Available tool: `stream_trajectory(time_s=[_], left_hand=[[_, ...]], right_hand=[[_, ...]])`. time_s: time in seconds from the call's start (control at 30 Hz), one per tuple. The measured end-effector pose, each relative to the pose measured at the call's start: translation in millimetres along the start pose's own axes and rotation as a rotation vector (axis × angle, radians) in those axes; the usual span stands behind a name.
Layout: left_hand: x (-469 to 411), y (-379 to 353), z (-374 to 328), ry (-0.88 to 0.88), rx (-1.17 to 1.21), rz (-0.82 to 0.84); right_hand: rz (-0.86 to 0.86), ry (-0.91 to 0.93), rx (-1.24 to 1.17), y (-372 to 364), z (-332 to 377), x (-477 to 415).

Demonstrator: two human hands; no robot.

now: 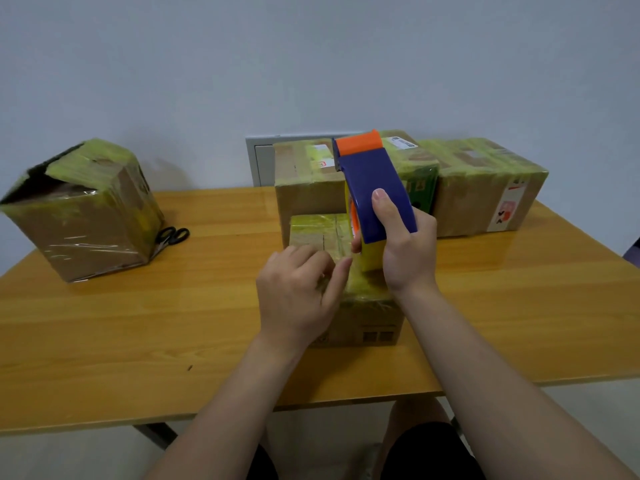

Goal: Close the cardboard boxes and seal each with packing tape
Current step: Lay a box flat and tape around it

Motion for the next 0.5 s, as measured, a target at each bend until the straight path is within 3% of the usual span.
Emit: stream_trajectory(time_s=[0.13, 0.3, 0.43, 0.5], left_hand=[[25.9, 0.9, 19.4, 0.405, 0.333, -0.212], [46.8, -8.9, 17.6, 0.974, 0.733, -0.305], [47.3, -10.3, 18.2, 1.139, 0.945, -0.126], [49.9, -2.3, 22.7, 1.065, 0.75, 0.102]], right_hand=[[0.0, -0.01, -0.034, -0.8, -0.8, -0.6], [0.004, -0.019, -0.066, -0.6, -1.5, -1.0], [0.004, -0.028, -0.073, -1.1, -1.7, -0.4], [0.008, -0.03, -0.076, -1.2, -1.4, 0.2]])
Point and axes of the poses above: each hand's wrist, its own x-axis away from the middle knuckle, its own y-axis out of the back of the hand, z = x × y, the point moved 6 cm from there along -x, towards the middle knuckle, and after that the axes turned 15 degrees about -y, right-handed, at the moved point
